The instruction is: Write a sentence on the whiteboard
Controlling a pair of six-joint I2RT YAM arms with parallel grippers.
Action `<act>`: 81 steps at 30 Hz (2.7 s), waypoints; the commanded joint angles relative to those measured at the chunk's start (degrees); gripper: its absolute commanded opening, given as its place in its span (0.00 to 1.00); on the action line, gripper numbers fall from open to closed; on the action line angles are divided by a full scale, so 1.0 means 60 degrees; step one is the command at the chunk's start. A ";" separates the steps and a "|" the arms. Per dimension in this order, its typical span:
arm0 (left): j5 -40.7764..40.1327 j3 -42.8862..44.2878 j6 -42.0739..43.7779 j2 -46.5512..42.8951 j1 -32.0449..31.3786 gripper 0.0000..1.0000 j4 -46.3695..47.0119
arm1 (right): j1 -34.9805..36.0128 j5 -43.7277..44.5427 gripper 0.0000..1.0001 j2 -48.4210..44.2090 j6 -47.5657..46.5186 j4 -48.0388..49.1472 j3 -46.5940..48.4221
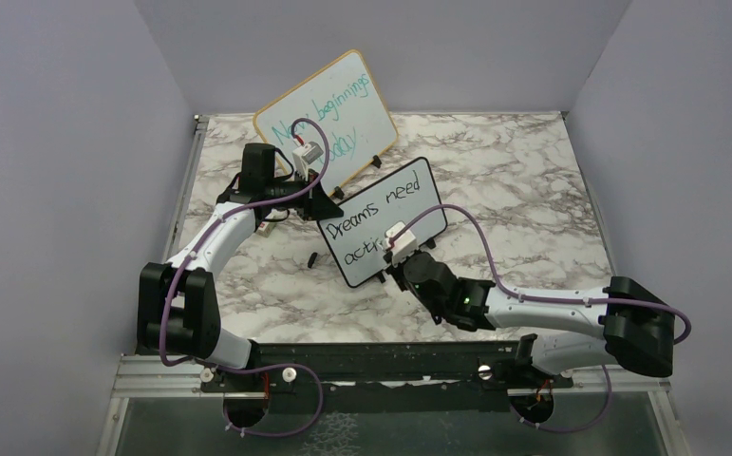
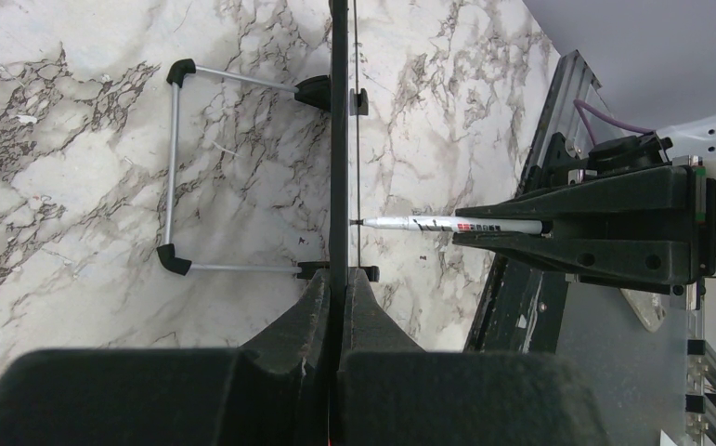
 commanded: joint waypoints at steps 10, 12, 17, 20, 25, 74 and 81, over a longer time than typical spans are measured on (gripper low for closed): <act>-0.0048 0.0050 0.0204 0.0204 -0.0040 0.00 -0.0601 | -0.0035 -0.0011 0.00 -0.0031 0.0158 -0.0606 -0.0296; -0.0042 0.0052 0.0214 0.0204 -0.0040 0.00 -0.0602 | -0.0027 0.0094 0.00 -0.0020 0.0165 -0.0669 -0.0327; -0.0027 0.0064 0.0207 0.0204 -0.0040 0.00 -0.0603 | -0.0049 0.0374 0.00 0.0011 0.0241 -0.0712 -0.0393; -0.0027 0.0052 0.0214 0.0218 -0.0040 0.00 -0.0603 | -0.0118 0.0474 0.00 -0.0018 0.0281 -0.0672 -0.0431; -0.0013 0.0064 0.0209 0.0226 -0.0040 0.00 -0.0603 | -0.0230 0.0644 0.00 -0.0108 0.0281 -0.0601 -0.0455; 0.0013 0.0093 0.0201 0.0277 -0.0040 0.00 -0.0611 | -0.0430 -0.0747 0.00 0.0020 -0.0544 0.0276 0.0104; -0.0005 0.0106 0.0201 0.0276 -0.0040 0.00 -0.0632 | -0.0430 -0.0663 0.00 -0.0289 -0.0478 -0.0094 -0.0044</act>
